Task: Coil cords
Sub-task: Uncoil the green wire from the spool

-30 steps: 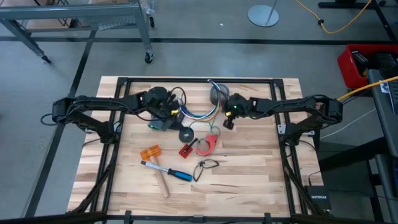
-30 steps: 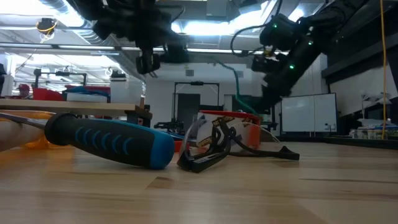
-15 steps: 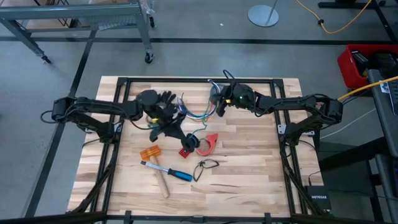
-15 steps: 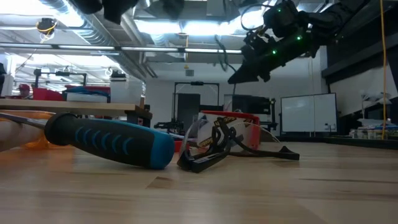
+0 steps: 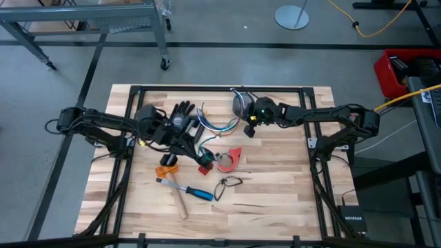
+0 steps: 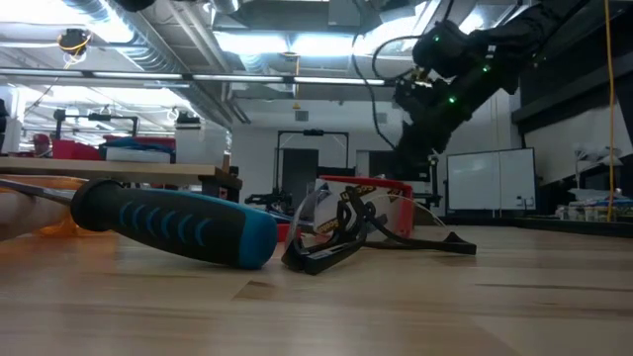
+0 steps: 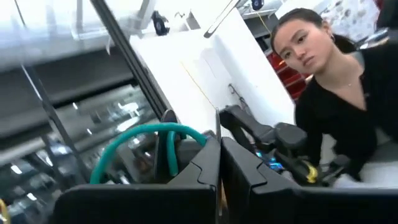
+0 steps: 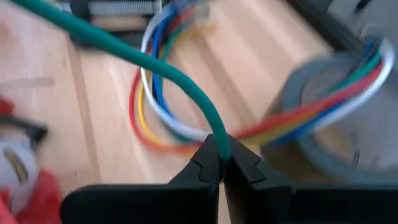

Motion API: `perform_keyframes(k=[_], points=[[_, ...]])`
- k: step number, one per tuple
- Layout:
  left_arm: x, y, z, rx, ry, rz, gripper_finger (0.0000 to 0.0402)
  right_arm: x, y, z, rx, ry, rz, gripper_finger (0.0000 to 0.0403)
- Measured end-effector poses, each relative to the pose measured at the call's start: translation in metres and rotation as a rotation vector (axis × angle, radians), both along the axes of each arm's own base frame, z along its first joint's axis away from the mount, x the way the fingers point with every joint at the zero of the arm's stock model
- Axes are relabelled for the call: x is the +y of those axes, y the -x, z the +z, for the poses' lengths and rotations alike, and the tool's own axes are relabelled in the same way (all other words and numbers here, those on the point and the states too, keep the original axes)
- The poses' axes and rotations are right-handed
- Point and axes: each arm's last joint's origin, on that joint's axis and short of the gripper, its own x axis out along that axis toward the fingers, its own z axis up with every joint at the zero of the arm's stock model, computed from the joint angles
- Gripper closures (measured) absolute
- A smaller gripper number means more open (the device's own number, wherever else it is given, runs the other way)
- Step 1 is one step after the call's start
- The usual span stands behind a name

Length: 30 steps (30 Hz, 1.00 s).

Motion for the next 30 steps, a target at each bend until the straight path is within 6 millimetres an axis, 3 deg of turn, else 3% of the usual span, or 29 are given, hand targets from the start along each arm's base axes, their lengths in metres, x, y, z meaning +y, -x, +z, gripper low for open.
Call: perform_keyframes(k=[9,14,23,30], points=[[-0.005,0.001,0.005,-0.141,-0.024,0.141,0.0402,0.007,0.014,-0.015,0.192,-0.110,0.030,0.0397],[0.002,0.000,0.008,-0.124,0.079,0.309,0.0402,0.011,0.025,-0.022,0.336,-0.142,0.032,0.0397],[0.032,0.001,-0.004,0.232,0.312,0.754,0.0402,0.016,0.057,-0.032,0.746,-0.052,-0.048,0.0397],[0.053,0.007,-0.028,0.573,0.438,0.874,0.0402,0.018,0.062,-0.033,0.793,-0.084,-0.035,0.0397]])
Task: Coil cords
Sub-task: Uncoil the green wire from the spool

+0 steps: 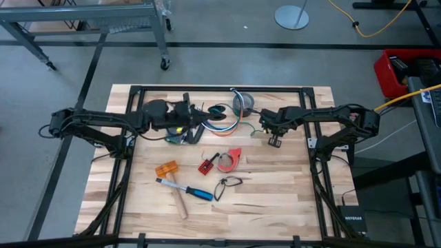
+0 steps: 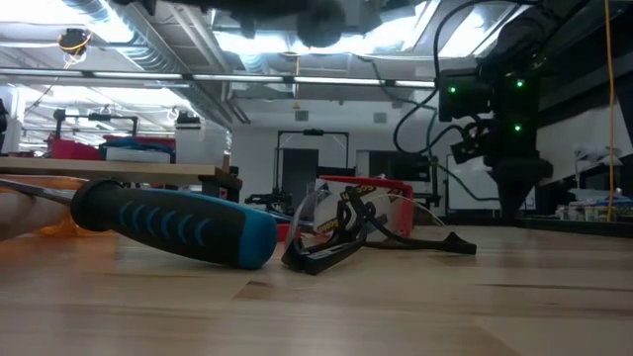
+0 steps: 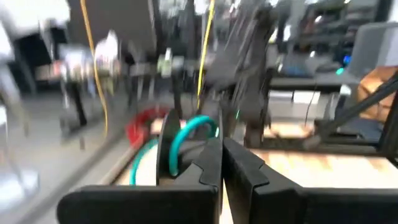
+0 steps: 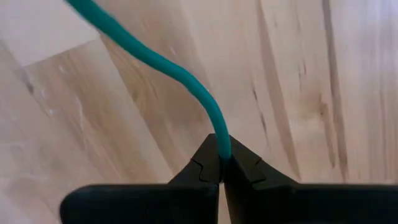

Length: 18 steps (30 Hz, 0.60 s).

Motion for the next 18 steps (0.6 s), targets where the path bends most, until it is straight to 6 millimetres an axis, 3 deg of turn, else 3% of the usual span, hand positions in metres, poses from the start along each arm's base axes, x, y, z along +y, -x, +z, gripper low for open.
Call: perform_keyframes(k=[11,18], points=[[0.018,0.016,-0.044,0.383,0.454,0.128,0.0402,-0.001,-0.004,0.000,-0.049,-0.001,0.002,0.0397],[0.009,0.020,-0.050,0.488,0.688,-0.106,0.0401,-0.007,-0.020,0.004,-0.215,0.065,0.004,0.0397]])
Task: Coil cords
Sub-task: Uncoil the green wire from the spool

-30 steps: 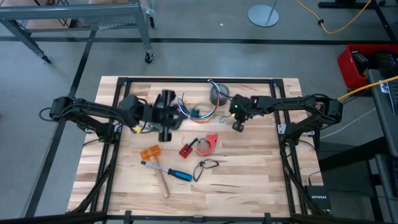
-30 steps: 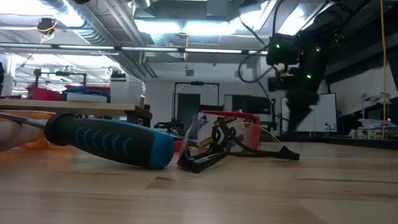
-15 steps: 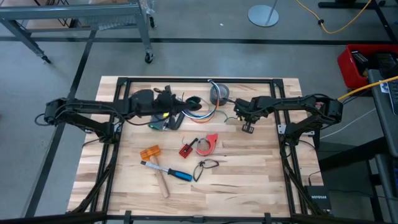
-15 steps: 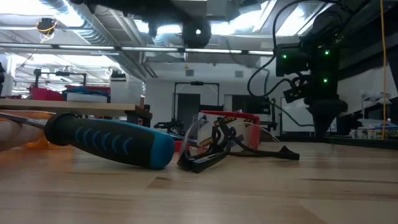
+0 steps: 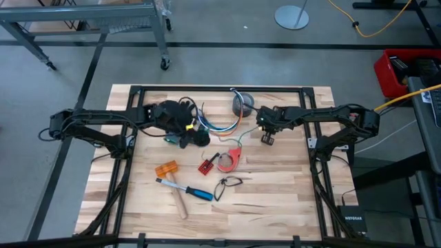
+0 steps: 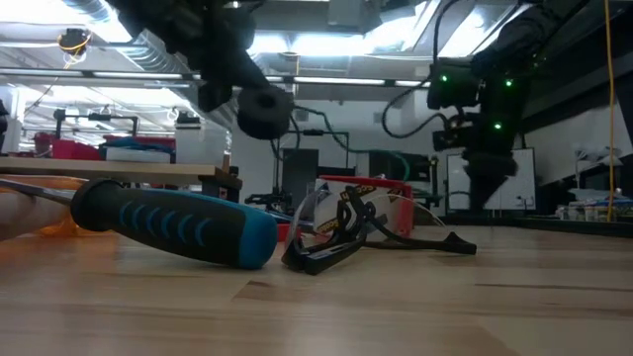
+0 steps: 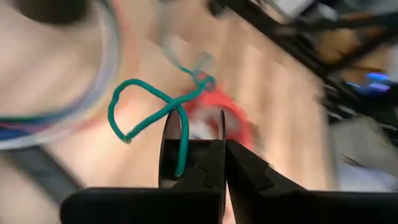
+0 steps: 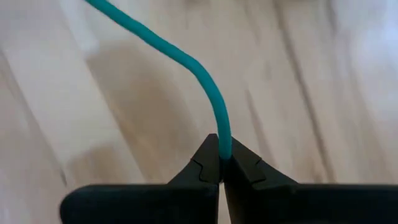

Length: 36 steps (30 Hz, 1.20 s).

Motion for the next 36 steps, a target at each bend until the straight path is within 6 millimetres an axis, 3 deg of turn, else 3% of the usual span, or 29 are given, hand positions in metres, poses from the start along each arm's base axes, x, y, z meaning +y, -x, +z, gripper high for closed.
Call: perform_keyframes(k=[10,17,25,32,36], points=[[-0.022,-0.002,0.008,-0.095,0.215,-0.369,0.0402,-0.024,-0.022,0.016,-0.356,0.080,-0.047,0.0397],[-0.041,-0.010,0.033,-0.452,0.036,-0.702,0.0401,-0.048,-0.021,0.025,-0.493,0.137,-0.118,0.0397],[-0.059,-0.011,0.053,-0.765,-0.210,-0.873,0.0401,-0.070,0.004,0.018,-0.388,0.097,-0.260,0.0397],[-0.066,-0.010,0.064,-0.938,-0.361,-0.894,0.0402,-0.070,0.026,0.006,-0.205,-0.004,-0.323,0.0397],[-0.073,-0.007,0.075,-1.125,-0.545,-0.920,0.0401,-0.066,0.029,0.004,-0.168,-0.053,-0.351,0.0397]])
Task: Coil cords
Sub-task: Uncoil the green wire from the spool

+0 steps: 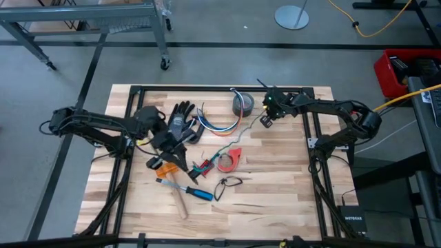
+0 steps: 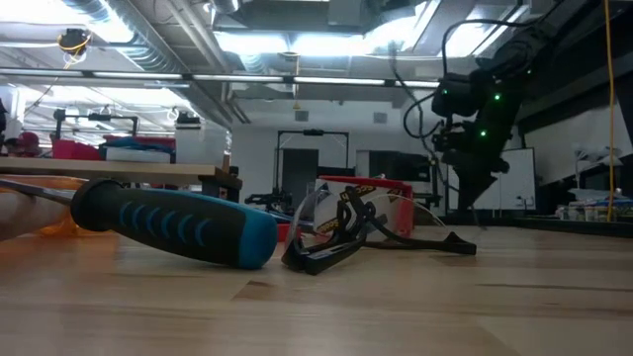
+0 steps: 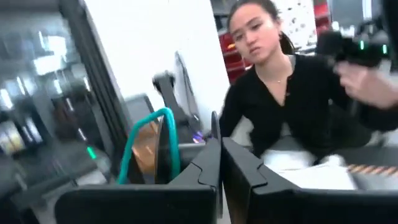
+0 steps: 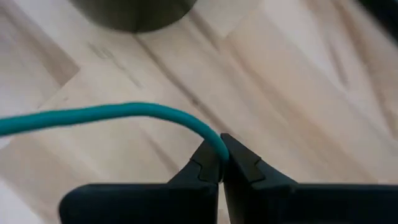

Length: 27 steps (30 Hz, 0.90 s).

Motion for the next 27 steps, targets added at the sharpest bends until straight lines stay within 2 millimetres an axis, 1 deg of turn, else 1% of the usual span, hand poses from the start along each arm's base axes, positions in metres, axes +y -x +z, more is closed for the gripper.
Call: perform_keyframes(k=[5,7,9,14,27], points=[[-0.010,0.004,0.009,-0.299,-0.125,0.009,0.0401,0.003,0.000,-0.003,-0.024,-0.088,0.009,0.0397],[-0.013,0.005,0.010,-0.366,-0.159,0.005,0.0401,0.003,-0.001,-0.006,-0.026,-0.104,0.014,0.0397],[-0.015,0.006,0.010,-0.388,-0.171,-0.001,0.0401,0.002,-0.002,-0.008,-0.028,-0.111,0.015,0.0397],[-0.016,0.004,0.008,-0.319,-0.135,-0.010,0.0401,0.000,-0.005,-0.009,-0.047,-0.089,0.025,0.0396],[-0.008,-0.005,-0.002,-0.089,-0.047,0.183,0.0401,-0.009,-0.015,-0.002,-0.168,0.012,0.037,0.0354]])
